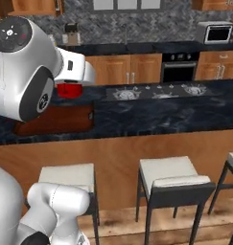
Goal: There is a tray on the dining counter. Grab the cup, mug, and pitcher and place them on the tray. The pitcher may be placed next to the tray if it cannot fit the tray.
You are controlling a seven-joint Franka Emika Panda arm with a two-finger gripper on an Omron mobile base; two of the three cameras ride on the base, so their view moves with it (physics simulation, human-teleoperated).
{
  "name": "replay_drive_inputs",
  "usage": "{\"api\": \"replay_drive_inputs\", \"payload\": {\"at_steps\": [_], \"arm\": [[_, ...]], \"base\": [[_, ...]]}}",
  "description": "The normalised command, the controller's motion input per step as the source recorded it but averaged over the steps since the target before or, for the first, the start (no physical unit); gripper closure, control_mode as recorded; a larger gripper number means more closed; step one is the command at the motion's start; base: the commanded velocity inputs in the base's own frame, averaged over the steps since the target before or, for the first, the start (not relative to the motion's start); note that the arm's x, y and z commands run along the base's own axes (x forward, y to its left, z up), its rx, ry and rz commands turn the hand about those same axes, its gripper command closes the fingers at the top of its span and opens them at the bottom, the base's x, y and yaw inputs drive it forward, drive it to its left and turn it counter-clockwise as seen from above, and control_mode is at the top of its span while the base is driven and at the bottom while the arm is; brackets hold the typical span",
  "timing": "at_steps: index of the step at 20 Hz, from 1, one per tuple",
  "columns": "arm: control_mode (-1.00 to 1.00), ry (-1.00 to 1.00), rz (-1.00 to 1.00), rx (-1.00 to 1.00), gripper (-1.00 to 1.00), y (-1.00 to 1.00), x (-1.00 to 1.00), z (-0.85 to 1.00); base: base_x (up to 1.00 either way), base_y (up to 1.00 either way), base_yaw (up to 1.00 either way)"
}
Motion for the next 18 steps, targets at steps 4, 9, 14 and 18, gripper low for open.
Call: {"api": "replay_drive_inputs", "payload": {"at_steps": [4, 9, 14, 18], "arm": [[1.00, 0.00, 0.00, 0.00, 1.00, 0.00, 0.00, 0.00], [1.00, 0.00, 0.00, 0.00, 1.00, 0.00, 0.00, 0.00], [1.00, 0.00, 0.00, 0.00, 1.00, 0.00, 0.00, 0.00], [1.00, 0.00, 0.00, 0.00, 1.00, 0.00, 0.00, 0.00]], "base": [[0.31, 0.00, 0.52], [0.26, 0.02, 0.44], [0.34, 0.27, 0.23], [0.58, 0.29, 0.28]]}}
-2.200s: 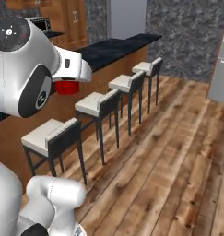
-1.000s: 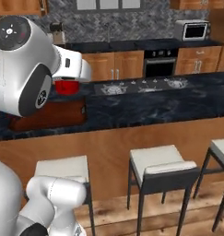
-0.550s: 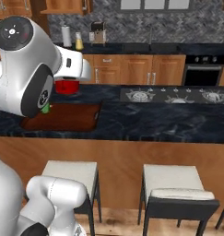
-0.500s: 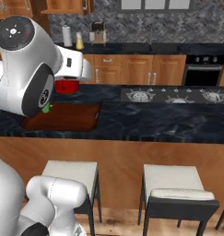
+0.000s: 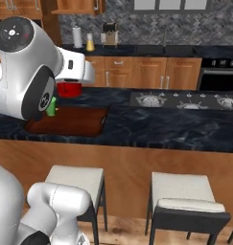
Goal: There is a tray on the dining counter. Grab the cup, mug, and pitcher and place them on the tray. The pitcher may be placed next to the tray if it cannot fit the tray.
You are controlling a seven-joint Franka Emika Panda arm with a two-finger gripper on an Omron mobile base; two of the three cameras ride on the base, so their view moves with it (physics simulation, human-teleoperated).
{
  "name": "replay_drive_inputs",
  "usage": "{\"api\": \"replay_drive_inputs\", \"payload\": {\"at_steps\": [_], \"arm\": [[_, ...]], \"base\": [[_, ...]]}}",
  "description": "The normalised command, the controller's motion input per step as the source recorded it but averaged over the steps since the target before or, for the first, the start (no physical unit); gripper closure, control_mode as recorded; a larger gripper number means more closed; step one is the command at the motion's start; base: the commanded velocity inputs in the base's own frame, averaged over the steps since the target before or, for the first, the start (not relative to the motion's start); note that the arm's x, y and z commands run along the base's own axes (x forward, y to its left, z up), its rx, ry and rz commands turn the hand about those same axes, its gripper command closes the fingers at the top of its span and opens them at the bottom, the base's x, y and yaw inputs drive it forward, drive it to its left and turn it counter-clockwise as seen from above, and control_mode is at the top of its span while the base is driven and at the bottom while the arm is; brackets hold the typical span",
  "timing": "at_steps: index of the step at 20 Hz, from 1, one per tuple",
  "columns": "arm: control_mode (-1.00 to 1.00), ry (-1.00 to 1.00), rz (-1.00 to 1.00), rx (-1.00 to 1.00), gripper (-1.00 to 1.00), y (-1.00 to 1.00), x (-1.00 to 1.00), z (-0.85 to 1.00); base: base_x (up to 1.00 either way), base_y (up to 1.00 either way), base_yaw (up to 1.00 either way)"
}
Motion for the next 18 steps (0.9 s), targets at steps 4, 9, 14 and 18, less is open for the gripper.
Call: {"api": "replay_drive_inputs", "payload": {"at_steps": [4, 9, 14, 18], "arm": [[1.00, 0.00, 0.00, 0.00, 1.00, 0.00, 0.00, 0.00], [1.00, 0.00, 0.00, 0.00, 1.00, 0.00, 0.00, 0.00], [-1.00, 0.00, 0.00, 0.00, 1.00, 0.00, 0.00, 0.00], [-1.00, 0.00, 0.05, 0.00, 1.00, 0.12, 0.08, -0.17]], "base": [[0.37, 0.19, 0.36], [0.22, 0.16, 0.28], [0.00, 0.00, 0.00], [0.00, 0.00, 0.00]]}}
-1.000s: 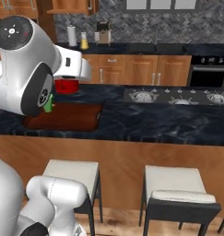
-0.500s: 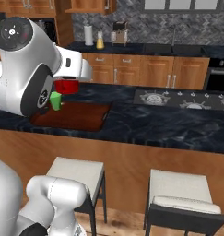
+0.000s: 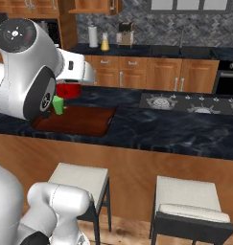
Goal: There is a tray on the dining counter. Grab the cup, mug, and pitcher and place them on the tray. The pitcher may be placed next to the tray if it cannot fit the tray.
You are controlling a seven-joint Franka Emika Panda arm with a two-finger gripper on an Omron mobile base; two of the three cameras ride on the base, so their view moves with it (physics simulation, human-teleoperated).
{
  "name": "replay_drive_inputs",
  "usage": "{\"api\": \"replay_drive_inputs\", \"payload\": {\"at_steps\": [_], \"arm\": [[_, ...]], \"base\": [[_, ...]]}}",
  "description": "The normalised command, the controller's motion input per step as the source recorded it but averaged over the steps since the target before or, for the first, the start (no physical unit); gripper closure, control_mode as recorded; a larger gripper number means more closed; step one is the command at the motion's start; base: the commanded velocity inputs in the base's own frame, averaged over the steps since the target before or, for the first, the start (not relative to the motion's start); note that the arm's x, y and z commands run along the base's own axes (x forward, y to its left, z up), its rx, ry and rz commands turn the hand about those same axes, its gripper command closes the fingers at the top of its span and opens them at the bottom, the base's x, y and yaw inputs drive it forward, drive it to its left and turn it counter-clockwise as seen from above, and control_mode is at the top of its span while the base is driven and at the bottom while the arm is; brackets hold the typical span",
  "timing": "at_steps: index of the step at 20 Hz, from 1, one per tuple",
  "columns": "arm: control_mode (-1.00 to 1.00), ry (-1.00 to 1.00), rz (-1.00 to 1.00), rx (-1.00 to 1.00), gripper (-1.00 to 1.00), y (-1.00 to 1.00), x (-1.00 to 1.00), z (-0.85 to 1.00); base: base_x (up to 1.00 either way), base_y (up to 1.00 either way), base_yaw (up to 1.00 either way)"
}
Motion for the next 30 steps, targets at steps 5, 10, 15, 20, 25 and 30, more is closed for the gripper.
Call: {"api": "replay_drive_inputs", "payload": {"at_steps": [5, 10, 15, 20, 25, 30], "arm": [[-1.00, 0.06, 0.21, 0.00, 1.00, 0.36, 0.52, -0.49], [-1.00, 0.06, 0.31, 0.00, 1.00, 0.34, 0.56, -0.52], [-1.00, 0.01, 0.17, -0.01, 1.00, 0.52, 0.38, -0.60], [-1.00, -0.01, 0.11, 0.00, 1.00, 0.41, 0.40, -0.49], [-1.00, 0.00, 0.07, 0.00, 1.00, 0.43, 0.50, -0.46], [-1.00, 0.00, 0.06, 0.02, 1.00, 0.39, 0.52, -0.45]], "base": [[0.00, 0.00, 0.00], [0.00, 0.00, 0.00], [0.00, 0.00, 0.00], [0.00, 0.00, 0.00], [0.00, 0.00, 0.00], [0.00, 0.00, 0.00]]}}
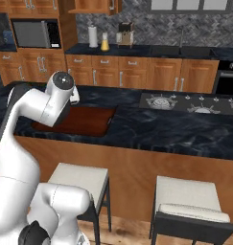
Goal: There is a tray on the dining counter. Grab the cup, mug, and pitcher and place them on the tray. The pitcher may be placed next to the tray if it cannot fit the tray.
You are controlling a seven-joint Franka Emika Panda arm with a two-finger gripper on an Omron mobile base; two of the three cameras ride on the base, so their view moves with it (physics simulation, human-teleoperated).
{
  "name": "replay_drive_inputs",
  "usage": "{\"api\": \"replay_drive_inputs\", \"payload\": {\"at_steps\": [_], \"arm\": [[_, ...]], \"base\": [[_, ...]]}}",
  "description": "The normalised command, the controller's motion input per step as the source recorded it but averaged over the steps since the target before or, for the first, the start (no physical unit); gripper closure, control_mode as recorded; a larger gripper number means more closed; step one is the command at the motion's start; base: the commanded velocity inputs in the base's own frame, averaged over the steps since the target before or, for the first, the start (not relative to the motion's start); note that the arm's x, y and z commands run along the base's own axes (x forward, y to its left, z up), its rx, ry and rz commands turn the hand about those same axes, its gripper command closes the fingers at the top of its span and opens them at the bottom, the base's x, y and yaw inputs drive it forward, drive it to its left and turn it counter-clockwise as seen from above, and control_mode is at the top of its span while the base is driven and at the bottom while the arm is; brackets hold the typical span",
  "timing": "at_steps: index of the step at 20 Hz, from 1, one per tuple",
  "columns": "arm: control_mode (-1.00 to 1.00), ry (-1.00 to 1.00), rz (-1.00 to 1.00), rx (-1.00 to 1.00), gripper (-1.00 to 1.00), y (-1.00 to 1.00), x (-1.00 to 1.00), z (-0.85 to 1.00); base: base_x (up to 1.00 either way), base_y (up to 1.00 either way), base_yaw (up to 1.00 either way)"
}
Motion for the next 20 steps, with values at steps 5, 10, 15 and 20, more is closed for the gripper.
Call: {"api": "replay_drive_inputs", "payload": {"at_steps": [5, 10, 15, 20], "arm": [[-1.00, 0.00, 0.02, 0.02, 1.00, 0.42, 0.35, -0.43], [-1.00, 0.00, 0.01, 0.01, 1.00, 0.42, 0.37, -0.32], [-1.00, 0.00, 0.01, 0.03, 1.00, 0.26, 0.37, -0.34], [-1.00, 0.00, 0.00, 0.05, 1.00, 0.28, 0.42, -0.17]], "base": [[0.00, 0.00, 0.00], [0.00, 0.00, 0.00], [0.00, 0.00, 0.00], [0.00, 0.00, 0.00]]}}
